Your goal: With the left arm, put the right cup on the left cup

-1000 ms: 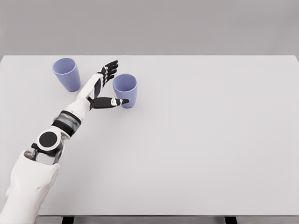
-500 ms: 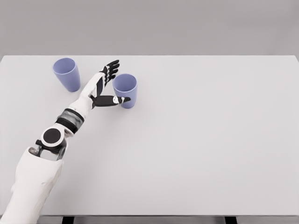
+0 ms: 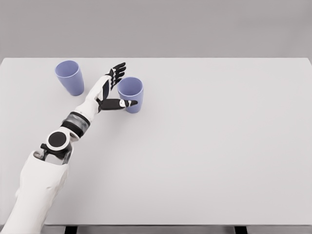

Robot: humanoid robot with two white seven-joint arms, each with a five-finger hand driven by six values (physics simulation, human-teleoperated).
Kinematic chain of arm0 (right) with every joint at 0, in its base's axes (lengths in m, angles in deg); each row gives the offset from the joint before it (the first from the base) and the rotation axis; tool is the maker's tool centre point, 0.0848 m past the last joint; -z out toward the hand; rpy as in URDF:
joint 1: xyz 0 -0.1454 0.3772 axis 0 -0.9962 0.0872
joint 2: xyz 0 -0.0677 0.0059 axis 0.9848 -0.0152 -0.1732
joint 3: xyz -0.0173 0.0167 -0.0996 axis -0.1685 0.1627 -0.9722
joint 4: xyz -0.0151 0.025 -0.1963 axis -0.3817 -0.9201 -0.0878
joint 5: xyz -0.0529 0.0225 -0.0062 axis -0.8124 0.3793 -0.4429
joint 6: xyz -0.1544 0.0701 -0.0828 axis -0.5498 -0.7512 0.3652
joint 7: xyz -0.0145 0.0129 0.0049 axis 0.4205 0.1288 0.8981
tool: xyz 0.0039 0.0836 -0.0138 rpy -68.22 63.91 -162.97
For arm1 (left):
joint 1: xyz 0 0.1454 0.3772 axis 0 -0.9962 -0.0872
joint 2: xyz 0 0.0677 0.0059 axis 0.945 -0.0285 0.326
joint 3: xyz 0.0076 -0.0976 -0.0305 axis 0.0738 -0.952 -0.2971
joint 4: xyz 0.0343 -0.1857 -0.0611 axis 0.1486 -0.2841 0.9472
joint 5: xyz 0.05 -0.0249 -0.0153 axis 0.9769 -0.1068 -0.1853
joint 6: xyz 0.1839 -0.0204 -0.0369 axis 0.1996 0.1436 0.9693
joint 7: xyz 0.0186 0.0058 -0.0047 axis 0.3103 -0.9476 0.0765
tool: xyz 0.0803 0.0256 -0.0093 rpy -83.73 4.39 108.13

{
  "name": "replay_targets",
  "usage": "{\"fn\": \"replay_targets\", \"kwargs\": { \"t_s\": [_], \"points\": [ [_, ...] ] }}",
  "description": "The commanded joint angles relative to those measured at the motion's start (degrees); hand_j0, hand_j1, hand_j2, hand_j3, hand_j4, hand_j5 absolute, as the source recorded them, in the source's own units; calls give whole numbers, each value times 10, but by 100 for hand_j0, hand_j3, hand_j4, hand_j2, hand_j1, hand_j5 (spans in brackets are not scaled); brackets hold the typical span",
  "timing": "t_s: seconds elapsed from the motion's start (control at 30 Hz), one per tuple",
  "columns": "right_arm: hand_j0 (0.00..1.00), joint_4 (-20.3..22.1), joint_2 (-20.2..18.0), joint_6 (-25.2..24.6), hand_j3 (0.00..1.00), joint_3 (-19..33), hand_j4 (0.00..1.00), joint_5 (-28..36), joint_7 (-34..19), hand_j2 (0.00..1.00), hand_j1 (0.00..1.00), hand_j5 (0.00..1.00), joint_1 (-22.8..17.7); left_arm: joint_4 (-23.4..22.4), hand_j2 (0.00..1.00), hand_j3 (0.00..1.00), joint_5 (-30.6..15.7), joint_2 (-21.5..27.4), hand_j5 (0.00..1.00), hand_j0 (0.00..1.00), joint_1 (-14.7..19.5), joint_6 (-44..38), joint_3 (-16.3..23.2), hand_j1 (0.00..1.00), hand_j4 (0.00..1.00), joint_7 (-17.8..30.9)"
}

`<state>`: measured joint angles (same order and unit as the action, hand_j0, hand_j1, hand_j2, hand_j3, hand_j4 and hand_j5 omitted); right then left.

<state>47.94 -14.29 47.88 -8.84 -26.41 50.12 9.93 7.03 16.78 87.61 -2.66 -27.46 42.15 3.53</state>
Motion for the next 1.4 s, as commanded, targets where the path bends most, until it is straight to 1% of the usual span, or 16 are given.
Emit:
{"fn": "replay_targets", "kwargs": {
  "t_s": [0.0,0.27,0.37,0.47,0.8,0.9,0.93,0.97,1.37],
  "points": [
    [100,0,0,0,100,0,100,0,0,100,100,100,0,0,100,100,-1,-2,100,100,0,0,0,100,100,0],
    [100,0,0,0,100,1,100,0,0,100,100,100,0,-2,100,100,1,-6,100,100,1,-1,1,100,100,0],
    [100,0,0,0,100,0,100,0,0,100,100,100,0,-3,100,100,0,-7,100,100,4,-1,11,100,100,0],
    [100,0,0,0,100,0,100,0,0,100,100,100,0,-14,100,100,0,-7,100,100,9,0,11,100,100,0],
    [100,0,0,0,100,0,100,0,0,100,100,100,0,-14,99,99,1,-11,99,99,11,0,12,99,99,0],
    [100,0,0,0,100,0,100,0,0,100,100,100,0,-14,90,90,0,-11,90,90,11,0,12,90,90,0],
    [100,0,0,0,100,0,100,0,0,100,100,100,0,-14,85,85,0,-11,85,85,10,0,12,85,85,0],
    [100,0,0,0,100,0,100,0,0,100,100,100,0,-14,83,83,0,-11,83,83,10,0,12,83,83,0],
    [100,0,0,0,100,0,100,0,0,100,100,100,0,-8,70,70,-1,-9,70,70,8,0,11,70,70,0]
  ]
}}
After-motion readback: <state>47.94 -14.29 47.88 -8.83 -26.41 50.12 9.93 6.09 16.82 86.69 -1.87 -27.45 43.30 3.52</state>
